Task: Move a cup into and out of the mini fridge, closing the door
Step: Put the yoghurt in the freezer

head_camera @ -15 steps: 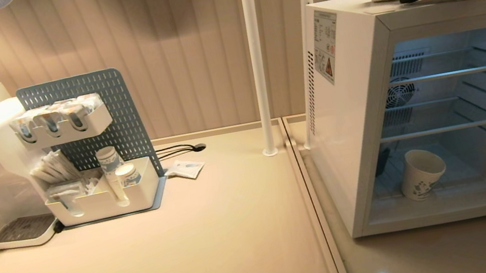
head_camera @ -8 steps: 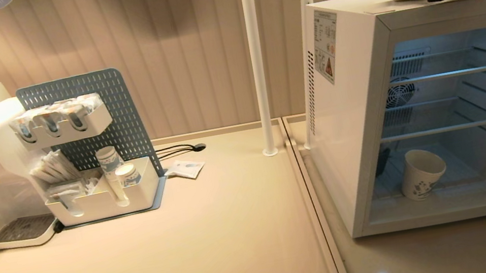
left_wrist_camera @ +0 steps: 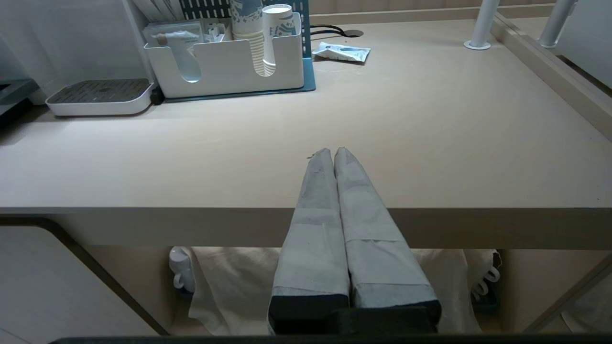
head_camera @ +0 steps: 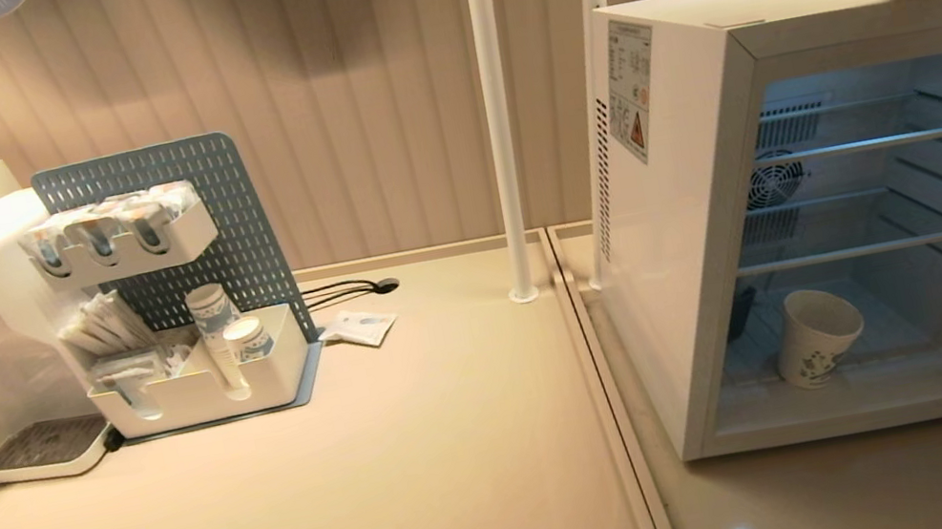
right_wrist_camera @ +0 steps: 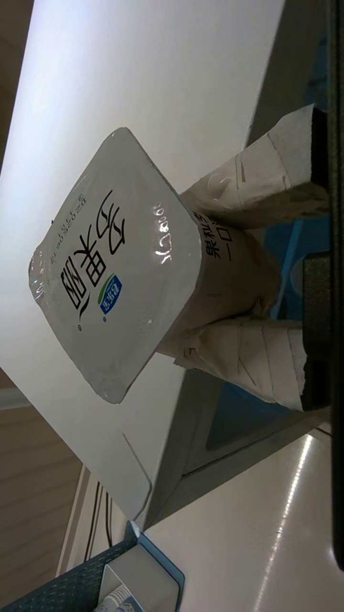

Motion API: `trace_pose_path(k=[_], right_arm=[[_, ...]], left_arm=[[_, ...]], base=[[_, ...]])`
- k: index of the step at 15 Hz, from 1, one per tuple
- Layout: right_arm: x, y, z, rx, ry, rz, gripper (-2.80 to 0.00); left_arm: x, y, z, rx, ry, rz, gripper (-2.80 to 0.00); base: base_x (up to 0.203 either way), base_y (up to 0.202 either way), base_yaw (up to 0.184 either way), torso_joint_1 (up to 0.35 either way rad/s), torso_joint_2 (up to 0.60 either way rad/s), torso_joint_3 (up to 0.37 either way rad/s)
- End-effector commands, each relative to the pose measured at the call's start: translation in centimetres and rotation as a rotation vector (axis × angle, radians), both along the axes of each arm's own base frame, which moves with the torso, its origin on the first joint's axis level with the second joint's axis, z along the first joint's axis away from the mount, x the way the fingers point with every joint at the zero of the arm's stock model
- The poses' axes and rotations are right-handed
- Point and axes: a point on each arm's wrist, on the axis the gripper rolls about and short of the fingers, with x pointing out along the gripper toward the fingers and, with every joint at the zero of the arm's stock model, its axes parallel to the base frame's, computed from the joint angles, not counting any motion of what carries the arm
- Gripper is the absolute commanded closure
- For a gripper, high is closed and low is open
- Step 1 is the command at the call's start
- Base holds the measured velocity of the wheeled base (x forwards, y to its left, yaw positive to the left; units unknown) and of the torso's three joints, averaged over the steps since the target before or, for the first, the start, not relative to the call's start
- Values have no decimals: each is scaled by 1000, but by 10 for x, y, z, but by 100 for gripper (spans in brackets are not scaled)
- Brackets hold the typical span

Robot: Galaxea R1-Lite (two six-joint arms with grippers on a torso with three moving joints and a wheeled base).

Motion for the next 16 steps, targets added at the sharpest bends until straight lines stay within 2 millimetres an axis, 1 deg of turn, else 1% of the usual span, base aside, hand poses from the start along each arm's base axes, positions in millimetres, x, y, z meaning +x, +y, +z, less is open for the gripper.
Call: trace_pose_path(k=[1,3,6,8,11,14,16], right_arm=[[-18,-2,7,7,-42,4,0],[-24,-3,7,8,-51,4,0],[-41,-6,7,8,-66,5,0],[-58,-8,2,-4,-70,0,0],[-88,-16,-10,-79,-90,-20,0],[-117,-23,-30,-108,-86,-54,0],[-132,-26,-43,-117,-75,-87,0]], left_arm=[[0,0,0,1,0,0,0],[0,0,0,1,0,0,0],[0,0,0,1,0,0,0],[0,0,0,1,0,0,0],[0,0,0,1,0,0,0],[0,0,0,1,0,0,0],[0,0,0,1,0,0,0]], base=[[0,0,0,0,0,0],[0,0,0,0,0,0],[0,0,0,0,0,0],[0,0,0,0,0,0],[0,0,0,0,0,0],[0,0,0,0,0,0],[0,0,0,0,0,0]])
